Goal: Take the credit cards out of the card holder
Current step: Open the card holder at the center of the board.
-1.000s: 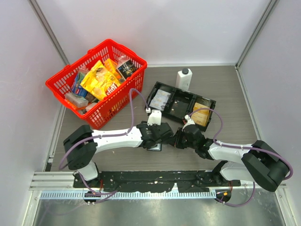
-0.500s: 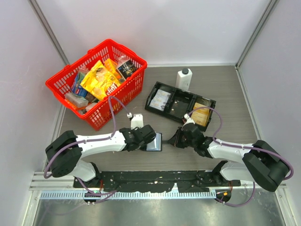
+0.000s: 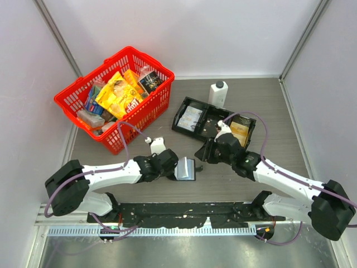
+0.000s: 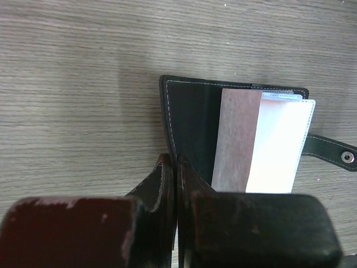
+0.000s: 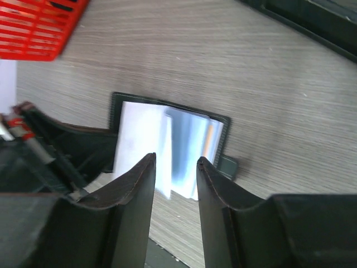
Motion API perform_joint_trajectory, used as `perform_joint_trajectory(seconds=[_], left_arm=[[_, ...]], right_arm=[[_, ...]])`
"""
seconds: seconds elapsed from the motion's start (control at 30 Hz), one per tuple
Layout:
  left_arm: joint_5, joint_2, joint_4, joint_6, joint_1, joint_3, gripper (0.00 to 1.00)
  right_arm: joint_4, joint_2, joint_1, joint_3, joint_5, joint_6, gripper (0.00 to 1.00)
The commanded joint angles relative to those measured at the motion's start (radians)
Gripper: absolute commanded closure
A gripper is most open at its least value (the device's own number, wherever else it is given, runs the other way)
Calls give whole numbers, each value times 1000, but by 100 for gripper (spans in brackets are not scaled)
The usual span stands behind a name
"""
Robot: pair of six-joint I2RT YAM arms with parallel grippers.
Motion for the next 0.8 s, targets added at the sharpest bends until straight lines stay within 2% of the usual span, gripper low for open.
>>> perform_joint_trajectory(seconds=[0.0, 0.1, 0.33, 0.77], left_arm=[[39, -13, 83, -36, 2, -27, 100], [57, -5, 110, -52, 3, -43, 100], [73, 4, 142, -81, 3, -66, 100], [74, -22, 172, -107, 3, -95, 100]], right_arm=[[-7, -32, 26, 53, 35, -2, 61], [51, 20, 26, 30, -12, 15, 61], [232, 150, 52, -26, -92, 74, 47], [324, 279, 161, 49, -135, 69, 46]])
